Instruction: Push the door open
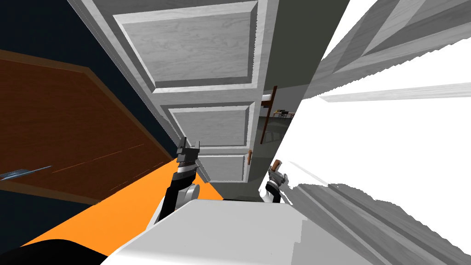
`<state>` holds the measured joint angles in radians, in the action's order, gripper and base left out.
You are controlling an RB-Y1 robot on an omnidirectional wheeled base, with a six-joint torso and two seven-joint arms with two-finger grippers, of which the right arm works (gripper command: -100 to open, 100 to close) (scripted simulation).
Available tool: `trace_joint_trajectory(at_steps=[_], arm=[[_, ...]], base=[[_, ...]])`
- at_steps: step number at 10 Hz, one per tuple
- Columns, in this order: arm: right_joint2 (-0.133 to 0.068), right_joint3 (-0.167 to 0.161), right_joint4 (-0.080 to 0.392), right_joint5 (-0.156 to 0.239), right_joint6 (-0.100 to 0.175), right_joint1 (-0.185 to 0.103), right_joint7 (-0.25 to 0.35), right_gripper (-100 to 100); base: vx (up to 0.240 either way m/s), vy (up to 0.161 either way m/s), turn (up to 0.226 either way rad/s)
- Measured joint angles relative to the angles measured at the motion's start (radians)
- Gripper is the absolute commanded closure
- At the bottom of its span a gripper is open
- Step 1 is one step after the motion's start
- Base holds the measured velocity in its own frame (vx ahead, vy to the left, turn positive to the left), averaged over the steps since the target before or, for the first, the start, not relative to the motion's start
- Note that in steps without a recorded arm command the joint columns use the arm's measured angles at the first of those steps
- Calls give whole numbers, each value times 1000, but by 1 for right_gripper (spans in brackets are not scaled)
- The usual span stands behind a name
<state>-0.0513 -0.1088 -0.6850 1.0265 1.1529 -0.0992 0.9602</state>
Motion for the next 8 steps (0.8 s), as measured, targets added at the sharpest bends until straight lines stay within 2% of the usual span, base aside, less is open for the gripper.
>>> trace_joint_trajectory(at_steps=[1, 2, 3, 4, 5, 6, 7, 8], arm=[[0, -1, -1, -1, 3, 4, 3, 100], [-3, 10, 35, 7, 16, -13, 14, 100], [8, 17, 3, 13, 17, 3, -8, 100], [10, 35, 5, 28, 19, -7, -29, 100], [5, 44, -14, 37, 15, 2, -40, 100], [1, 60, 49, 46, 42, -34, -20, 100], [-2, 69, -39, 57, 24, 14, -48, 100], [-6, 73, -44, 62, 19, 13, -53, 100]], base=[[16, -35, 132], [22, -57, 71], [27, -58, 124], [29, -60, 92], [41, -69, 126], [41, -47, 95], [37, -20, -28], [14, -7, 14]])
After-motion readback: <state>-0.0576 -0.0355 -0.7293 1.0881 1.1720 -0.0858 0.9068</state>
